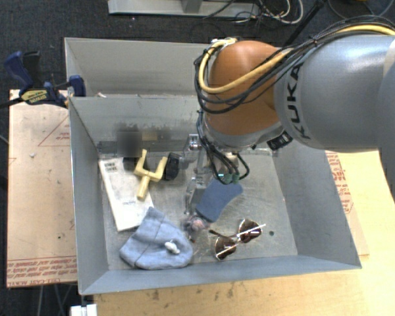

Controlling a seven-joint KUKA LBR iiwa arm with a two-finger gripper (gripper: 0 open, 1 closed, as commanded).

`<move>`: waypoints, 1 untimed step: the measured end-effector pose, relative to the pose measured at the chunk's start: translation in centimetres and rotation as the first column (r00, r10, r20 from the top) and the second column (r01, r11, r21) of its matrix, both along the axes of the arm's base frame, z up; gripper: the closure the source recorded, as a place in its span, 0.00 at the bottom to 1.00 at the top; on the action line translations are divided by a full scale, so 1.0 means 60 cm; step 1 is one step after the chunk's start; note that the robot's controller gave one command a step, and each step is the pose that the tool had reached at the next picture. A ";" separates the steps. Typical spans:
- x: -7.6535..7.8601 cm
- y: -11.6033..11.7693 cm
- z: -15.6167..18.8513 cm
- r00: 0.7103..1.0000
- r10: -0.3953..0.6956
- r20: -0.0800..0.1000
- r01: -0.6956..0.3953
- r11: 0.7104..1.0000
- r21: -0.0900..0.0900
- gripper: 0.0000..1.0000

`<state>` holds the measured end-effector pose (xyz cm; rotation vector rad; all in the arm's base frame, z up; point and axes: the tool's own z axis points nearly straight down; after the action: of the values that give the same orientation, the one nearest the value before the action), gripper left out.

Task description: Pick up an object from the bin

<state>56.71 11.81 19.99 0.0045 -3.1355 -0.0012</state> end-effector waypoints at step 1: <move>0.003 -0.001 0.006 1.000 -0.003 0.007 0.003 1.000 0.001 0.00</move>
Offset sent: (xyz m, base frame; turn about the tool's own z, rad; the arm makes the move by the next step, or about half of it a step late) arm 0.0734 0.0468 -0.1299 0.0138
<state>56.89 11.75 20.36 0.0003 -3.1424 -0.0021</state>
